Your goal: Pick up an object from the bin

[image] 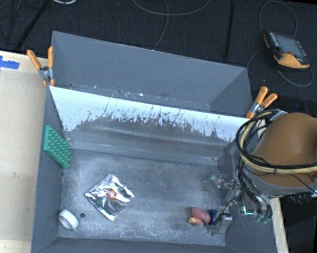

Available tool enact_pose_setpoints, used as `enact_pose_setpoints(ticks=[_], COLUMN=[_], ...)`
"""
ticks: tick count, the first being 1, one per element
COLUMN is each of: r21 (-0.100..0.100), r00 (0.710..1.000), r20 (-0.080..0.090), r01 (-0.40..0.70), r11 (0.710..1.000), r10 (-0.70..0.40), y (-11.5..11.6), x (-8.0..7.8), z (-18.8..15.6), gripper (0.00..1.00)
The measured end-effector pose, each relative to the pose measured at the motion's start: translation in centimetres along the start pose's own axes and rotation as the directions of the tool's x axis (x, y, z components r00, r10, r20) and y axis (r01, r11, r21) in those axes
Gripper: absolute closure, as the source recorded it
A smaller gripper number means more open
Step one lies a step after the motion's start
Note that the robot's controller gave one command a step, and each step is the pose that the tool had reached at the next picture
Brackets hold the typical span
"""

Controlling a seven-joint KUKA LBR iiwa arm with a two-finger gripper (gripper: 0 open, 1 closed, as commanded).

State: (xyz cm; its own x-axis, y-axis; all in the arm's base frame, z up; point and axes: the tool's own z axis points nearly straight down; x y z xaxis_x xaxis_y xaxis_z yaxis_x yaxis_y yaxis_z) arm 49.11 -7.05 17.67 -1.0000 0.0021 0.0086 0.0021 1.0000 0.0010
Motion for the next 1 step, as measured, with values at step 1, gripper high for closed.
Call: enact_pose_setpoints(ticks=[1], r21=[0.001], r00=[0.983], r20=[0.005], r01=[0.182], r11=[0.983], r10=[-0.182], y=[1.32], x=[-0.11], z=[1.04], gripper=[0.00])
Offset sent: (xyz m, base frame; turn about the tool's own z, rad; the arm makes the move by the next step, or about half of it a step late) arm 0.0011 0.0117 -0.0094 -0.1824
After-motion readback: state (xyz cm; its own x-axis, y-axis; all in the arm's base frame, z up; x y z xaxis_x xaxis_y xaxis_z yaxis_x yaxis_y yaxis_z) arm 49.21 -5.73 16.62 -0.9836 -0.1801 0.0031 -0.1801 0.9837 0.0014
